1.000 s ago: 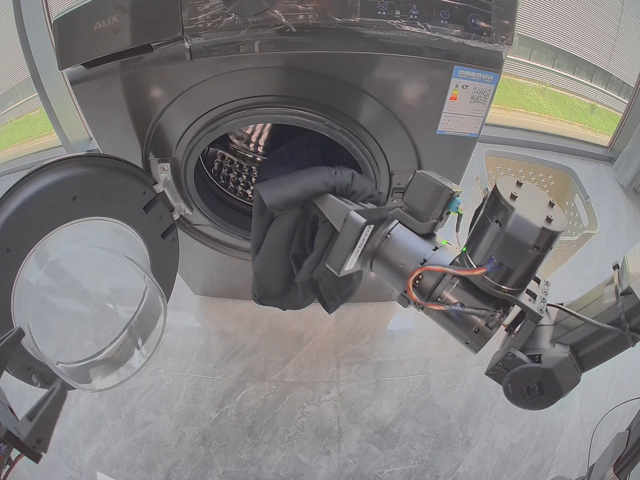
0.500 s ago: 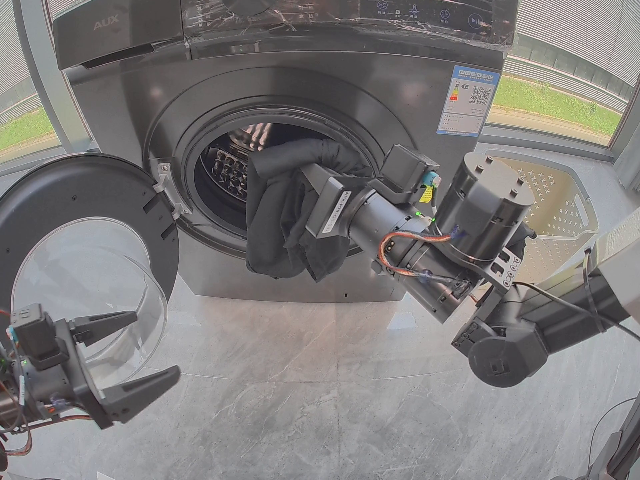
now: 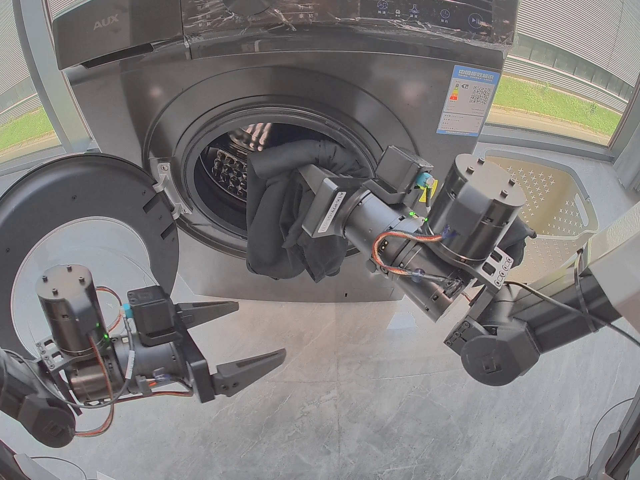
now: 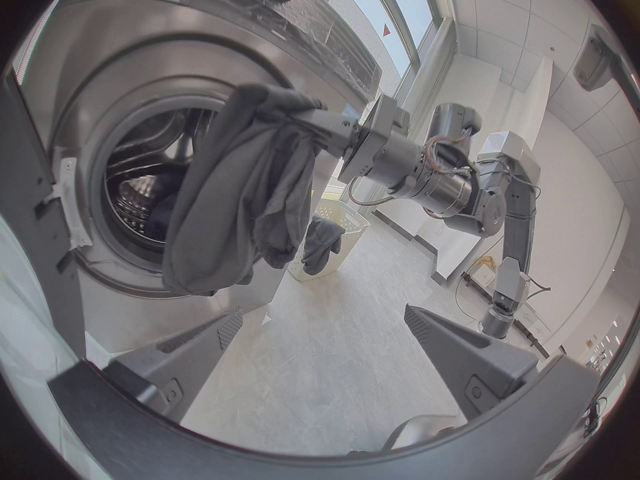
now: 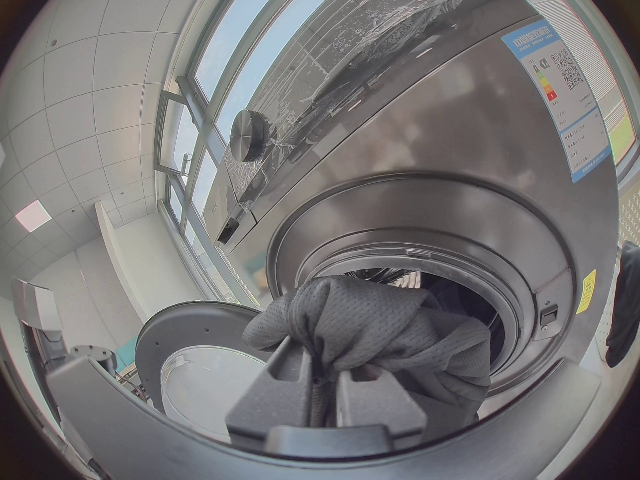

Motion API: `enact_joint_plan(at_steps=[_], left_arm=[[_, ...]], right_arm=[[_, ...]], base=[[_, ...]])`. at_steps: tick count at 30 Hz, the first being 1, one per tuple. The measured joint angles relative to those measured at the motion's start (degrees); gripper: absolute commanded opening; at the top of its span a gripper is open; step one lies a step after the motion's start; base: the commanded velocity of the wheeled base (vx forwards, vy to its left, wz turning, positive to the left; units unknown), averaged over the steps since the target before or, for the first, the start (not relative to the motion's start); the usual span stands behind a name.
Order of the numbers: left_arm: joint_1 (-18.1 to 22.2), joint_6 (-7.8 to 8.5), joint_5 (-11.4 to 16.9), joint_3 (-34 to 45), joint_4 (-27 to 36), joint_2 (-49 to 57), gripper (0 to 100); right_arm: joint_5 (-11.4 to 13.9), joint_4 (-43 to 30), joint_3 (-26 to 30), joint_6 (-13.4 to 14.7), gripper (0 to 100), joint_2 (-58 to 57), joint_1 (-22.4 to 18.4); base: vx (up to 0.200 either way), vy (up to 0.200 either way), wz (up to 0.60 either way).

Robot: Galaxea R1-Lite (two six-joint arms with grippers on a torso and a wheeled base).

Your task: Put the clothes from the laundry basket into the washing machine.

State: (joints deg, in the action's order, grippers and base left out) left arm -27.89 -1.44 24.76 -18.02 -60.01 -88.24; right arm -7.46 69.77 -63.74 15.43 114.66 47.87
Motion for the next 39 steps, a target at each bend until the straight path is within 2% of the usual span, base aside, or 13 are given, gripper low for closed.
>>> enact_joint_plan(at_steps=[6,12,22,27,32,35,36,39], left_arm=[[-0.94,0.11,-0.82,-1.93,-6.11,-8.40,100],[0.13,0.02,-5.25,-5.18,-12.57,-15.43,100],[2.07,1.79,-10.12,-11.34,-13.80,-23.33,100],[2.23,2.50,-13.96,-15.63,-13.91,-25.84,100],[2.32,2.80,-15.13,-18.71,-13.95,-27.81,100],[2.35,2.88,-16.74,-20.29,-14.06,-28.72,100],[2.40,2.96,-17.21,-20.70,-14.35,-29.07,0],[2.38,3.13,-17.68,-21.44,-15.69,-29.88,0]], right_arm=[[-0.04,0.05,0.02,-0.13,0,0.05,0.37],[-0.09,0.06,0.24,-0.20,0,-0.11,0.69],[-0.11,0.05,0.38,-0.33,0,-0.33,1.62],[-0.11,0.06,0.44,-0.33,0,-0.35,2.07],[-0.11,0.06,0.46,-0.33,0,-0.41,2.60],[-0.11,0.09,0.49,-0.33,0,-0.46,2.71],[-0.11,0.09,0.51,-0.33,0,-0.46,2.73],[-0.11,0.06,0.55,-0.33,0,-0.46,2.79]], base=[[0.000,0.000,0.00],[0.000,0.000,0.00],[0.000,0.000,0.00],[0.000,0.000,0.00],[0.000,0.000,0.00],[0.000,0.000,0.00],[0.000,0.000,0.00],[0.000,0.000,0.00]])
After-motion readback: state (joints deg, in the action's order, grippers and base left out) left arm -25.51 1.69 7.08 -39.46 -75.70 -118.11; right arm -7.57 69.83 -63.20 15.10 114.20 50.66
